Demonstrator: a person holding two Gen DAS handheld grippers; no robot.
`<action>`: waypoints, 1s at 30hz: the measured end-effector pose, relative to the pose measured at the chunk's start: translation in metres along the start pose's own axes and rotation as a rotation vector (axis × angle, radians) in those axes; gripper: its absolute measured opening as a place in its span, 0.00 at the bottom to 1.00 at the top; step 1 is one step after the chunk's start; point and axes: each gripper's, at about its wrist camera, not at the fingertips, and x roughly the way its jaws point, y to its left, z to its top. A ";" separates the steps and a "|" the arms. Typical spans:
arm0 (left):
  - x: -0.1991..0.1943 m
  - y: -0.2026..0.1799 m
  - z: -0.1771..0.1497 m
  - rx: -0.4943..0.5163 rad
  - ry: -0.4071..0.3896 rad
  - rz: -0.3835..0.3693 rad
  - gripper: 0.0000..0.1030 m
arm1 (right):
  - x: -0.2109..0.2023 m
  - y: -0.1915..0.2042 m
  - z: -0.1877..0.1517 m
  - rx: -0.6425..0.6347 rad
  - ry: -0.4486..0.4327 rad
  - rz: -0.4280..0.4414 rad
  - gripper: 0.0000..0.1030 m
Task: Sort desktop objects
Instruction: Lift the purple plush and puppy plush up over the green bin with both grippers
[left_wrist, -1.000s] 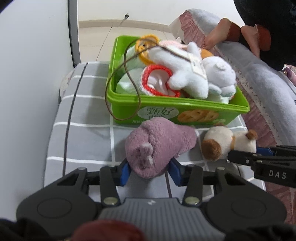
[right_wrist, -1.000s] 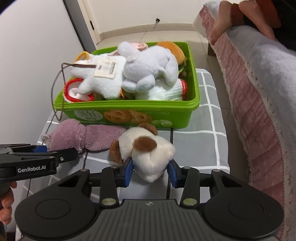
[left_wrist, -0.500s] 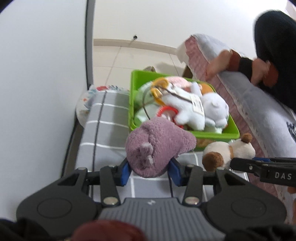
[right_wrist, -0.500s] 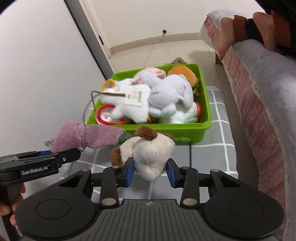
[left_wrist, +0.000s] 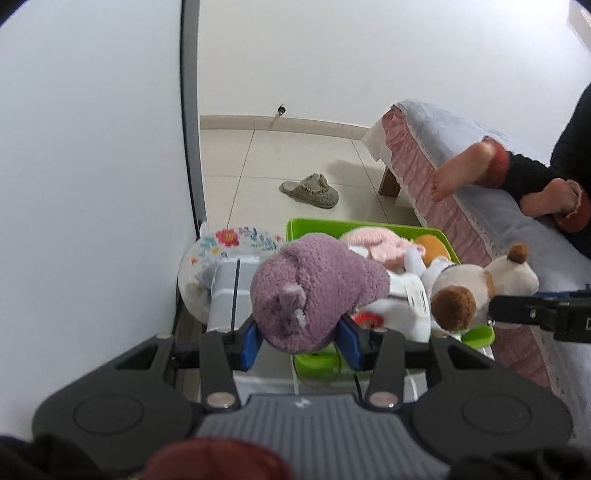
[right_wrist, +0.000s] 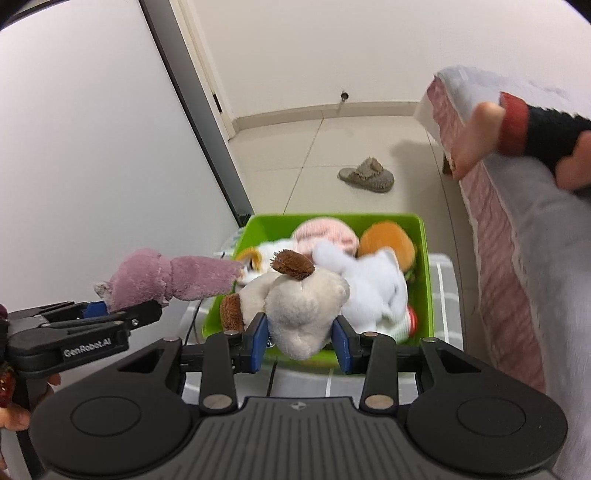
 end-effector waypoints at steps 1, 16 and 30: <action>0.004 -0.001 0.005 0.005 0.000 0.003 0.41 | 0.002 0.000 0.004 -0.002 -0.001 0.000 0.37; 0.078 -0.011 0.037 0.074 0.026 0.034 0.41 | 0.055 -0.010 0.043 -0.055 0.023 -0.051 0.37; 0.122 -0.022 0.041 0.197 0.052 -0.001 0.41 | 0.105 -0.012 0.043 -0.061 0.064 -0.036 0.37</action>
